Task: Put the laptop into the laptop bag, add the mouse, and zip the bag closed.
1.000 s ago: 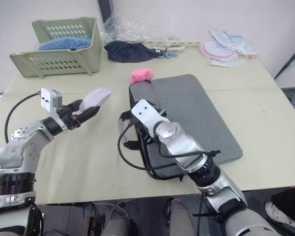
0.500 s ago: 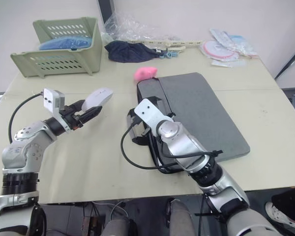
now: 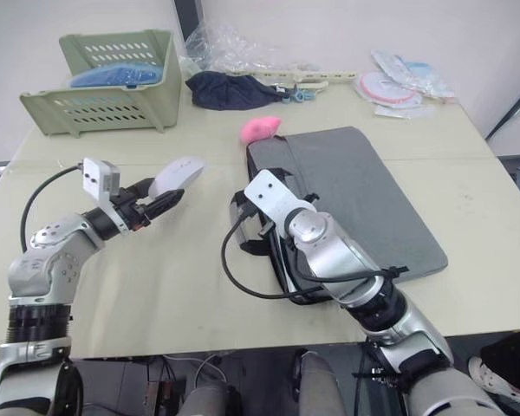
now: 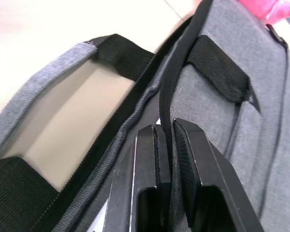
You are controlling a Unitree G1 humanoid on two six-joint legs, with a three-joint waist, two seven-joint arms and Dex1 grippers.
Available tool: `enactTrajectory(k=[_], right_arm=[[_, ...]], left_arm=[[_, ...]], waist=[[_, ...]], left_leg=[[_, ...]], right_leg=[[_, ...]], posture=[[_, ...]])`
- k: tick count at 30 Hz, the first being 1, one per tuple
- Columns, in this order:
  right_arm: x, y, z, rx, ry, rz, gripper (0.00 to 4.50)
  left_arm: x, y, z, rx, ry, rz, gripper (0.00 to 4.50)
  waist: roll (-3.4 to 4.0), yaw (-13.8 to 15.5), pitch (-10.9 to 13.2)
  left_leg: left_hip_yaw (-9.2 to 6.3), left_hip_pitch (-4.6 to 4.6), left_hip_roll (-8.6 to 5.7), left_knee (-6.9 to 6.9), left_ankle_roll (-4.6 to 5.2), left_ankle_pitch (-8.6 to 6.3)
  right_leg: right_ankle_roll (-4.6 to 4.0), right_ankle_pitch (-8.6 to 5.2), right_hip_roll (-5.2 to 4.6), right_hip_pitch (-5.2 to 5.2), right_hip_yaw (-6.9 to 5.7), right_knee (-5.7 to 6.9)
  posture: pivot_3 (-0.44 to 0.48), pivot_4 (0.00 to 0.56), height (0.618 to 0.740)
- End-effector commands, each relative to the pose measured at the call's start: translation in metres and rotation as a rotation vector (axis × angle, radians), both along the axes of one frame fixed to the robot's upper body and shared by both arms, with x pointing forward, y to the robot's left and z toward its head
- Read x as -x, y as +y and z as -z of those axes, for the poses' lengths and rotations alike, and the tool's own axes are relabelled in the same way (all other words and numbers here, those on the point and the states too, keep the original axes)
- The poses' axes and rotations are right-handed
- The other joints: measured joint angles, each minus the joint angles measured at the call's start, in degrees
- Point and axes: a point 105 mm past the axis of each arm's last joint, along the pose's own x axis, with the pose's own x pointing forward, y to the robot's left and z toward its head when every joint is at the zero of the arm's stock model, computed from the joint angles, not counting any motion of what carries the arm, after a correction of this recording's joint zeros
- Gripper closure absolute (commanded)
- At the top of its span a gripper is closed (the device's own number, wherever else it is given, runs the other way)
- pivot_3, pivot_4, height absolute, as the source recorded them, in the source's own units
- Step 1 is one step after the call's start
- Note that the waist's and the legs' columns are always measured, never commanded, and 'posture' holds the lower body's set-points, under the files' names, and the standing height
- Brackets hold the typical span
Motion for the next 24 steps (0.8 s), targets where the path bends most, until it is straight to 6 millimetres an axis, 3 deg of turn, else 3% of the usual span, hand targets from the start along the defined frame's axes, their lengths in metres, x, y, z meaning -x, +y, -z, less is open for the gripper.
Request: enactTrajectory(k=[1, 8, 12, 19, 24], right_arm=[[-0.001, -0.013, -0.023, -0.028, -0.065, 0.034, 4.49], [0.000, -0.017, -0.032, -0.060, -0.074, 0.043, 4.49], [0.000, -0.018, -0.049, -0.130, -0.077, 0.034, 4.49], [-0.007, -0.043, -0.098, -0.084, -0.173, 0.002, 4.49], [-0.001, -0.040, -0.104, -0.043, -0.155, -0.090, 4.49]], left_arm=[[-0.001, -0.003, -0.011, 0.000, -0.049, 0.011, 1.74], [-0.002, -0.009, -0.011, 0.005, -0.048, 0.031, 1.74], [0.000, -0.024, -0.012, 0.019, -0.043, 0.094, 1.74], [0.000, -0.064, -0.013, 0.043, -0.036, 0.237, 1.74], [-0.005, -0.083, -0.016, 0.046, -0.046, 0.303, 1.74]], waist=[[0.00, -0.03, 0.00], [0.00, -0.03, 0.00], [0.00, 0.05, 0.00], [0.02, 0.02, 0.01], [0.02, -0.07, 0.01]], left_leg=[[0.00, 0.00, 0.00, 0.00, 0.00, 0.00], [0.00, 0.00, 0.00, 0.00, 0.00, 0.00], [0.00, -0.01, 0.00, 0.00, 0.00, 0.00], [-0.02, -0.07, -0.01, 0.02, 0.03, 0.01], [-0.02, -0.08, -0.01, -0.01, 0.03, 0.02]], right_leg=[[0.00, 0.00, 0.00, 0.01, 0.00, -0.02], [0.00, 0.00, 0.00, 0.02, 0.00, -0.02], [0.00, 0.00, 0.00, 0.02, -0.01, -0.03], [0.04, 0.02, 0.00, 0.03, -0.02, -0.12], [0.05, 0.03, 0.00, 0.05, -0.05, -0.17]], posture=[[0.000, 0.150, 0.740], [0.000, 0.150, 0.740], [0.000, 0.150, 0.740], [0.000, 0.150, 0.740], [0.000, 0.150, 0.740]])
